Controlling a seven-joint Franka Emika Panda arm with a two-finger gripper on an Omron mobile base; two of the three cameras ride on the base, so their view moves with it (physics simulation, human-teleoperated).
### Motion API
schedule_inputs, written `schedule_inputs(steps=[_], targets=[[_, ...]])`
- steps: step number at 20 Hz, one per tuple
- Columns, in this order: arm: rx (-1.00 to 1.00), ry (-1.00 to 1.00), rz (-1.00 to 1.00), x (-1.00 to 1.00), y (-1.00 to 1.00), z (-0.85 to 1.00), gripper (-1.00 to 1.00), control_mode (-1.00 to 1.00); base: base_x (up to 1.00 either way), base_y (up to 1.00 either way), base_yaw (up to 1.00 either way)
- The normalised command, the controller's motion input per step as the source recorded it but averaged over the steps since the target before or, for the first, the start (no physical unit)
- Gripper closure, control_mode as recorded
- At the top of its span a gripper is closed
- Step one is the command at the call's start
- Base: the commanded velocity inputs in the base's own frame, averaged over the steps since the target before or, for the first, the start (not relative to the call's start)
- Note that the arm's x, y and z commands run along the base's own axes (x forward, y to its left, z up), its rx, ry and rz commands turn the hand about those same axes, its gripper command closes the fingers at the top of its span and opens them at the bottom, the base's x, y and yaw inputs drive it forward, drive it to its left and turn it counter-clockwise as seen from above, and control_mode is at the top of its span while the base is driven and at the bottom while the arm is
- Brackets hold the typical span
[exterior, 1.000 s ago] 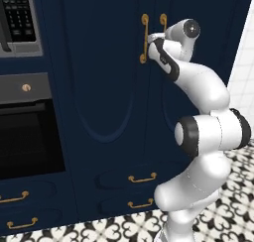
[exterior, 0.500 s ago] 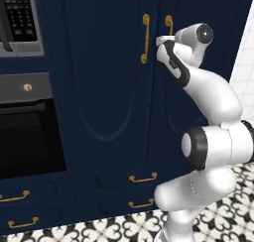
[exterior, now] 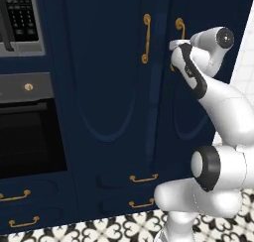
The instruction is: Open the cabinet, pick up the bread from the cabinet and place it in the basket. Then move the basket to the dining counter.
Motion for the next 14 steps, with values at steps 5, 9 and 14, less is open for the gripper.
schedule_inputs(steps=[5, 9, 14], targets=[[0.0, 0.0, 0.0, -0.61, -1.0, 0.0, 1.0, -1.0, 0.0, 0.0, 0.0], [0.0, 0.0, 0.0, -0.54, -1.0, 0.0, 1.0, -1.0, 0.0, 0.0, 0.0], [0.0, 0.0, 0.0, -0.58, -1.0, 0.0, 1.0, -1.0, 0.0, 0.0, 0.0]])
